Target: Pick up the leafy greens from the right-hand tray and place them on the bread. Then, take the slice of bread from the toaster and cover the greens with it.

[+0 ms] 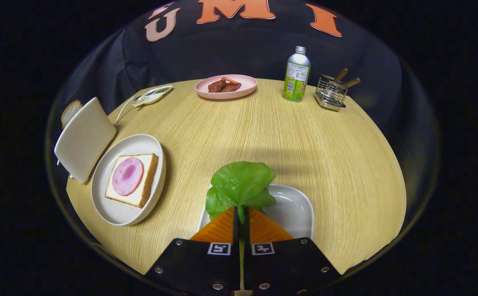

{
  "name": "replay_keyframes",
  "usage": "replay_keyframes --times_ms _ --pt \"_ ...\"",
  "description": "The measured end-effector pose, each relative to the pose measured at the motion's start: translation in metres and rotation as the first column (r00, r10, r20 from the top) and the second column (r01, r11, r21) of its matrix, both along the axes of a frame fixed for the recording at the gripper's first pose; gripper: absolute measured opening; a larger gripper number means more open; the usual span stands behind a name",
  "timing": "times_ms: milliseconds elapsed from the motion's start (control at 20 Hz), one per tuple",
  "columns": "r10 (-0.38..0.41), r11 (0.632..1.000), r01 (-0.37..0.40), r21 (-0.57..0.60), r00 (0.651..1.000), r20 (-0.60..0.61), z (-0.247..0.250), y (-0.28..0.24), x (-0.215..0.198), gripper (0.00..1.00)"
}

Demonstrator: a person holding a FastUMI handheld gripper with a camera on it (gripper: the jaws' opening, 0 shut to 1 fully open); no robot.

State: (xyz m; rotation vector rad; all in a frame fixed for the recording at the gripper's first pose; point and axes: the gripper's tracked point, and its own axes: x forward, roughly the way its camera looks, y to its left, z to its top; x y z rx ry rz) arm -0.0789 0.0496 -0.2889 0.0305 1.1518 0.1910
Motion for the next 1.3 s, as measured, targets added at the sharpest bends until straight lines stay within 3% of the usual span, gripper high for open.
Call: replay_keyframes --times_ms 200,500,1000,1300 --pt "-0.017 0.996 0.014 0.084 0.999 0.032 0.022 0.015 0.005 0.04" --pt "0.016 0.991 -0.028 0.134 0.996 0.09 0.053 0.045 0.019 0.04" --pt "0.149 0.954 -0.18 0.238 0.979 0.142 0.081 0.136 0.029 0.04" --pt "0.24 0.916 -0.261 0.304 0.965 0.108 0.077 0.186 0.015 0.04"
